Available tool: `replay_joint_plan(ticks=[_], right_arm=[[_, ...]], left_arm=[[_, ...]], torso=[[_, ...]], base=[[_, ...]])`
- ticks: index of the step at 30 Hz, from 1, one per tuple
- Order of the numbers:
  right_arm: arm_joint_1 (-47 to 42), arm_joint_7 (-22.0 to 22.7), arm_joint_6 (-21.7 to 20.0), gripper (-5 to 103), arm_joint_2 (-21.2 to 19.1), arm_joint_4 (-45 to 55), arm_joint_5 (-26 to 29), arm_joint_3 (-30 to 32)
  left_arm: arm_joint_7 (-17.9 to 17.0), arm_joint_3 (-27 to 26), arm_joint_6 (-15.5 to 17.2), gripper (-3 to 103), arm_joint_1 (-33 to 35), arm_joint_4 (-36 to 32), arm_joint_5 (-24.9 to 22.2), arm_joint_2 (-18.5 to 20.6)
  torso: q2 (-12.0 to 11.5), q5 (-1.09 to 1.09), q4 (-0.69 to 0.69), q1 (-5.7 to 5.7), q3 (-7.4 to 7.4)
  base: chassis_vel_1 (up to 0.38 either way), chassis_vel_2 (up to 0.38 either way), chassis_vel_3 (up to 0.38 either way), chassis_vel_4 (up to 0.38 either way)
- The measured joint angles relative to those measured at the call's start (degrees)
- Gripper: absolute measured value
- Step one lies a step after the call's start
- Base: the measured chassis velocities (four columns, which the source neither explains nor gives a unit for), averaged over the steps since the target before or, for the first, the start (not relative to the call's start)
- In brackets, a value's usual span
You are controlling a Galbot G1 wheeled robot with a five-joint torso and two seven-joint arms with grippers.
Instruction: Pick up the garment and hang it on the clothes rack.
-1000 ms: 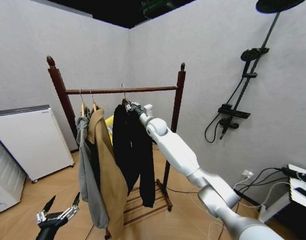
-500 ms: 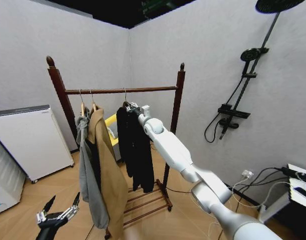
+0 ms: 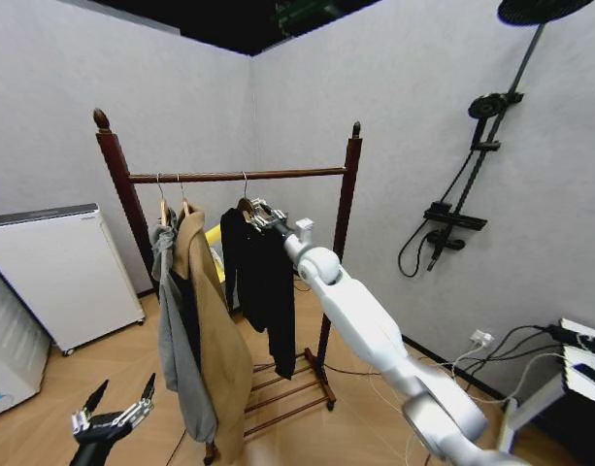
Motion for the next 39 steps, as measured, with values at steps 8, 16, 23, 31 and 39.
replay_joint_plan(ticks=[8, 16, 23, 31, 39], right_arm=[[-23.67, 2.69, -1.24, 92, -5.72, 16.06, -3.26, 14.66], [-52.54, 2.05, 3.94, 100, -4.71, 30.43, -9.07, 30.12], [-73.80, 0.98, 13.72, 100, 4.71, 35.55, -16.88, 35.34], [-77.91, 0.93, 16.50, 100, 6.88, 35.43, -18.76, 34.94], [-77.45, 0.92, 16.48, 100, 6.83, 35.12, -18.70, 34.68]], left_arm=[[-0.03, 0.00, 0.00, 100, 0.00, 0.01, 0.00, 0.00], [0.01, 0.00, 0.00, 100, 0.00, 0.00, 0.00, 0.00], [0.00, 0.00, 0.00, 100, 0.00, 0.00, 0.00, 0.00], [-0.01, 0.00, 0.00, 100, 0.00, 0.00, 0.00, 0.00], [-0.01, 0.00, 0.00, 100, 0.00, 0.00, 0.00, 0.00]], torso=[[0.00, 0.01, 0.00, 0.00, 0.00], [0.01, -0.02, -0.02, -0.01, 0.00], [0.01, -0.02, 0.00, -0.01, 0.00], [0.00, -0.02, 0.02, 0.00, 0.01], [0.00, -0.02, 0.01, 0.01, 0.01]], base=[[0.000, 0.000, 0.000, 0.000], [0.000, 0.000, 0.000, 0.000], [0.000, 0.000, 0.000, 0.000], [0.000, 0.000, 0.000, 0.000], [0.000, 0.000, 0.000, 0.000]])
